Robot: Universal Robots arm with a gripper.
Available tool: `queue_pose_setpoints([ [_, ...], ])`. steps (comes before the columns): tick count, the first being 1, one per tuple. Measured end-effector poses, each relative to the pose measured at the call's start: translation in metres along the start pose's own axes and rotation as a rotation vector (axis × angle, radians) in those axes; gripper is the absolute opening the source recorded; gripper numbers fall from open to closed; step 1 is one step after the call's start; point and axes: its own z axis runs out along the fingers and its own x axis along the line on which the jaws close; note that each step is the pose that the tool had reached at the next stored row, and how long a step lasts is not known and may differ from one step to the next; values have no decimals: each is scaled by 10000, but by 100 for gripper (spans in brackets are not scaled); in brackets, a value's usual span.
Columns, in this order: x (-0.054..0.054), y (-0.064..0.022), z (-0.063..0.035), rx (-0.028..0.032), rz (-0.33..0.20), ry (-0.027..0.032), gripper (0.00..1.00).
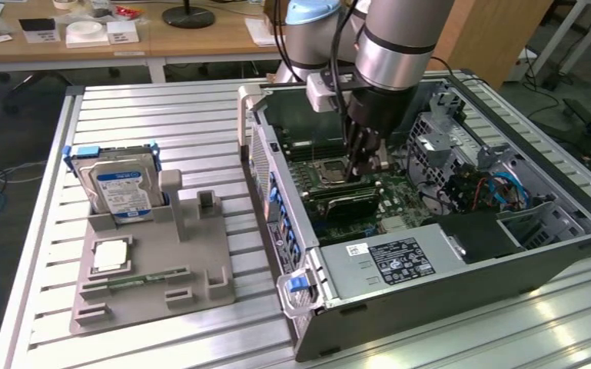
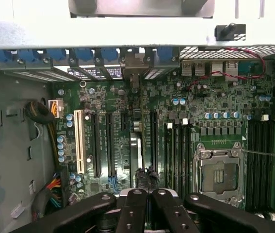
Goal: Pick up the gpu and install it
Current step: 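Press down on the gpu until it lock into place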
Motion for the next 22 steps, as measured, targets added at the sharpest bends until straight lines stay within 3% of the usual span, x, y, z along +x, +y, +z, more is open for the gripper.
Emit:
queue_pose_setpoints([
  [4, 3, 1, 42, -48, 0, 8, 11],
  [22, 3, 7, 120, -50, 0, 10, 11],
])
